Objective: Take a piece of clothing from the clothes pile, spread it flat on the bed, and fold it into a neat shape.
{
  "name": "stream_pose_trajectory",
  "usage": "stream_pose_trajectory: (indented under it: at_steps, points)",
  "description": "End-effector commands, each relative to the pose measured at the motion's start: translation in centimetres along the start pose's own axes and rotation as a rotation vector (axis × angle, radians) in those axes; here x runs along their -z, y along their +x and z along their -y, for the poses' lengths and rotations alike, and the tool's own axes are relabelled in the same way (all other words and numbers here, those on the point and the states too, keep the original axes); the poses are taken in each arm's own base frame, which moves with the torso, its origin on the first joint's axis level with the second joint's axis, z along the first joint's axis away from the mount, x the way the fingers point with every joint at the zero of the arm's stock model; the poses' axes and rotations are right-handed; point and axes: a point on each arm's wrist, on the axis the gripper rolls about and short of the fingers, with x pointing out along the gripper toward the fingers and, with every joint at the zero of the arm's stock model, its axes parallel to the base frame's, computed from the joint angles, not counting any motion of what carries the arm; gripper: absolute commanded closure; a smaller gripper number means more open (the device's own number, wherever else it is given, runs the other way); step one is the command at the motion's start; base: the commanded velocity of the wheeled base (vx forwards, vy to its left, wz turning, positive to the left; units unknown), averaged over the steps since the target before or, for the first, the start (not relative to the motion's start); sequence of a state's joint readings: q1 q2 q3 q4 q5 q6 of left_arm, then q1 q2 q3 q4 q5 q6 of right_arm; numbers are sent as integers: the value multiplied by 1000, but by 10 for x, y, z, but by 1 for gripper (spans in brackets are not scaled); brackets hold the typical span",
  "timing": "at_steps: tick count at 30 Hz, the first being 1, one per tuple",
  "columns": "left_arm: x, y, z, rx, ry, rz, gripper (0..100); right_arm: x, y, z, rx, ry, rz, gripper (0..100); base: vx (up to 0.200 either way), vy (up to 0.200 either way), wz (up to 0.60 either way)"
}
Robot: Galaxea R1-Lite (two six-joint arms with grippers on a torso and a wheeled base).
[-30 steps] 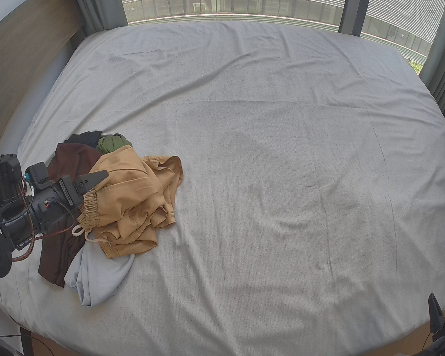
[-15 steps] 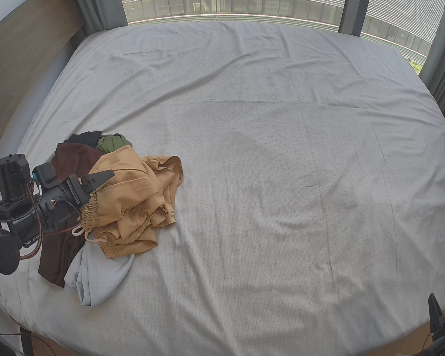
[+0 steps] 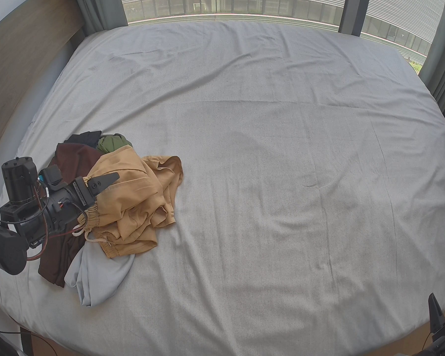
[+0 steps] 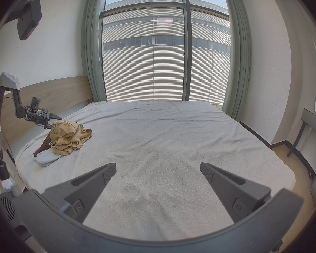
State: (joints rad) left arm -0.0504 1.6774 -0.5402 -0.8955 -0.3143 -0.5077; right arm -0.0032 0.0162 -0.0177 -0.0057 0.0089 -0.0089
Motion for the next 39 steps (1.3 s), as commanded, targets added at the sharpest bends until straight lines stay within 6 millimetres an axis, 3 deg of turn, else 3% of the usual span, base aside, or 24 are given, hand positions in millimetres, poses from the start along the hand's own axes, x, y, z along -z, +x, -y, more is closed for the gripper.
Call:
stream_pose_trajectory:
  at_steps: [1, 10, 11, 23, 30, 31, 32, 39]
  points:
    - [-1, 1, 0, 1, -5, 2, 0, 5, 0, 0, 0, 0, -4, 0, 0, 0, 0]
    - [-1, 4, -1, 9, -14, 18, 0, 5, 0, 0, 0, 0, -4, 0, 0, 0, 0]
    - [0, 5, -2, 9, -14, 18, 100, 5, 0, 0, 0, 0, -4, 0, 0, 0, 0]
    - [4, 12, -5, 15, -14, 16, 100, 5, 0, 0, 0, 0, -4, 0, 0, 0, 0]
    - [0, 4, 22, 125, 43, 82, 100, 5, 0, 0, 0, 0, -4, 0, 0, 0, 0]
    - [-4, -9, 41, 210, 66, 142, 100, 5, 0, 0, 0, 0, -4, 0, 0, 0, 0]
    - [-6, -13, 49, 238, 76, 157, 100, 5, 0, 0, 0, 0, -4, 0, 0, 0, 0]
    - [-13, -22, 71, 333, 112, 196, 100, 5, 0, 0, 3, 1, -6, 0, 0, 0, 0]
